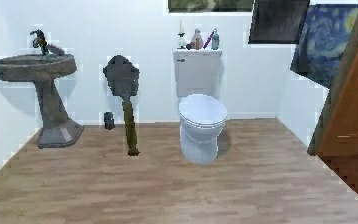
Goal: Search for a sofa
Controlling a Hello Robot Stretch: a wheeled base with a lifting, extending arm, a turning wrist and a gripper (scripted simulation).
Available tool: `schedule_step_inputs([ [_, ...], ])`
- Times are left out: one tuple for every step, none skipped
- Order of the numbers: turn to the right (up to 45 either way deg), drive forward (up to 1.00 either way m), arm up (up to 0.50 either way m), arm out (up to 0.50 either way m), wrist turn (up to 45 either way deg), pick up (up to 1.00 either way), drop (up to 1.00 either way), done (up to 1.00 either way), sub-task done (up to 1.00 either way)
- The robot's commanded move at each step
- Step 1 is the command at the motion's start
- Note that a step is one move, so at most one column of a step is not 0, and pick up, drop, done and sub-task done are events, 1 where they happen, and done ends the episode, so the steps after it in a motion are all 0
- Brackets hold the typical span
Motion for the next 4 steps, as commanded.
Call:
schedule_step_inputs([
  [0.0,0.20,0.00,0.00,0.0,0.00,0.00,0.00,0.00],
  [-45.0,0.00,0.00,0.00,0.0,0.00,0.00,0.00,0.00],
  [-12.0,0.00,0.00,0.00,0.0,0.00,0.00,0.00,0.00],
  [0.0,0.25,0.00,0.00,0.0,0.00,0.00,0.00,0.00],
])
